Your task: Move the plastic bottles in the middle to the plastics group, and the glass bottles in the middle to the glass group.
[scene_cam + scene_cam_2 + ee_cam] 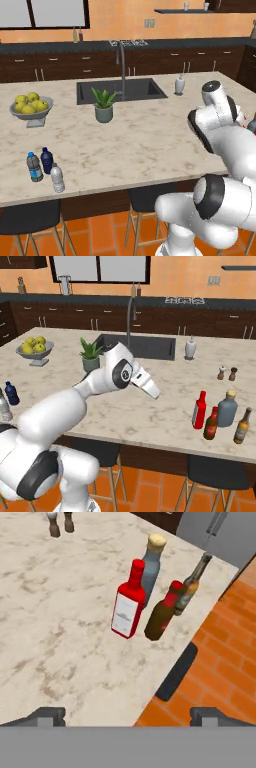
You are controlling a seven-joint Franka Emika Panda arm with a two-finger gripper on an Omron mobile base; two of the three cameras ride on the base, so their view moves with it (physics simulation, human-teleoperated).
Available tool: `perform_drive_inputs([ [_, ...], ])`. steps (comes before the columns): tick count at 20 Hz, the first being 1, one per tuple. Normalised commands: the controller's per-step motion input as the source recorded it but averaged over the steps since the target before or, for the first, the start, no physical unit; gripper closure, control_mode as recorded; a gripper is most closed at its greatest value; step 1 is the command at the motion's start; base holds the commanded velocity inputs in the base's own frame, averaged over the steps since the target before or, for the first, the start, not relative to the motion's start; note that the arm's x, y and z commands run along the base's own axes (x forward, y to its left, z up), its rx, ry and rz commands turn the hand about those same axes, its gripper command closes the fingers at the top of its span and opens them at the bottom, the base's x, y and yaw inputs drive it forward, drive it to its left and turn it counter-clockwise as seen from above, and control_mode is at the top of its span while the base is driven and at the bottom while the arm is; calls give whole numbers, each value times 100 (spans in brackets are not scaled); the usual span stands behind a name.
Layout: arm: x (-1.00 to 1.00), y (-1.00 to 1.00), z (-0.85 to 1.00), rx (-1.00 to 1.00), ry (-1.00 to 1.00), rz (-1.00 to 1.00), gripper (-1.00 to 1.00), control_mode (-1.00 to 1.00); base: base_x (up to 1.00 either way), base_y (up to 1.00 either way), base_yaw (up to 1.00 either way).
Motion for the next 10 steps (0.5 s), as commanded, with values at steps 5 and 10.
perform_drive_inputs([
  [5, -100, 43, 63, 18, 0, 31, -100, -100, 0, 0, 0],
  [10, -93, 62, 84, 14, 0, 22, -100, -100, 0, 0, 0],
])
